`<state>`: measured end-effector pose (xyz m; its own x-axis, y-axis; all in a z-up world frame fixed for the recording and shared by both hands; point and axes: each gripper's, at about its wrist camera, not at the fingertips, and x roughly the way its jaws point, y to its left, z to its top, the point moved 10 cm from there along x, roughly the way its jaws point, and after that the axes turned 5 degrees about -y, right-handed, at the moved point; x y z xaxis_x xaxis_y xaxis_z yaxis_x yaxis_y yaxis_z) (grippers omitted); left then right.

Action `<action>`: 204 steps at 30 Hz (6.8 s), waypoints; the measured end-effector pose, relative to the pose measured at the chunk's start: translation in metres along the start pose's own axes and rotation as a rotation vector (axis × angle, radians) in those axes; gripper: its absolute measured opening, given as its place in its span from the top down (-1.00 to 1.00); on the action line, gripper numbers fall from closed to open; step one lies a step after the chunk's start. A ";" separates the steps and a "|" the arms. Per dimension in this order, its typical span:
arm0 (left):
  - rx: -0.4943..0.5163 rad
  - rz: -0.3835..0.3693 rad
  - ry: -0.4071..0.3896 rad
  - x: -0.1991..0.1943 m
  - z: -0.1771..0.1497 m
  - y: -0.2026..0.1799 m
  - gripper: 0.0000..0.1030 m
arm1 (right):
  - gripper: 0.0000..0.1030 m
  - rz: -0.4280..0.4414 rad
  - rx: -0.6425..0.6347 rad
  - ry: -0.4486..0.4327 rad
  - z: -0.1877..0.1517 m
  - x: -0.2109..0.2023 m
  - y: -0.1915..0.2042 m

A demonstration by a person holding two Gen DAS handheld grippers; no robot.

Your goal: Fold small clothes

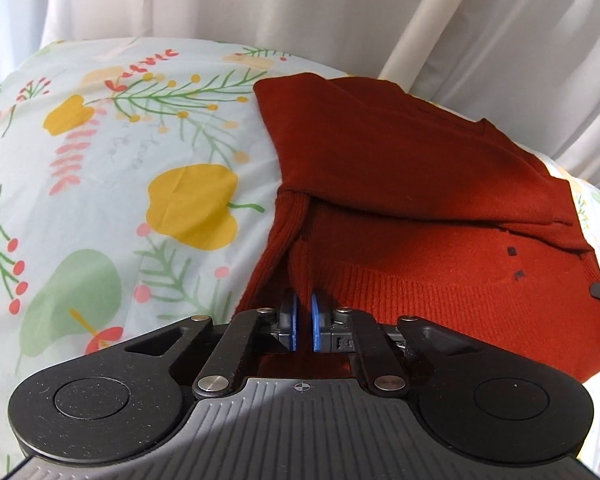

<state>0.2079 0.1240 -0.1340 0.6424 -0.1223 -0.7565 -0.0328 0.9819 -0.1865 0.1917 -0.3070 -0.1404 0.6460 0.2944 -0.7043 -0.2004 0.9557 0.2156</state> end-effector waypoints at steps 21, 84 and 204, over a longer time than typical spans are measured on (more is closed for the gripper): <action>-0.081 0.000 -0.179 0.054 0.101 0.003 0.61 | 0.89 -0.104 0.135 -0.123 0.098 0.049 -0.036; -0.732 -0.174 -0.248 0.020 0.058 0.036 -0.77 | 0.42 0.105 0.418 -0.267 0.083 0.034 0.035; -0.402 -0.316 -0.222 0.021 0.121 -0.061 0.56 | 0.65 0.271 0.234 -0.106 0.084 0.063 0.146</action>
<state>0.3156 0.0786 -0.0624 0.8126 -0.3259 -0.4831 -0.0741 0.7645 -0.6404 0.2649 -0.1492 -0.0966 0.6677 0.5234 -0.5294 -0.2086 0.8142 0.5419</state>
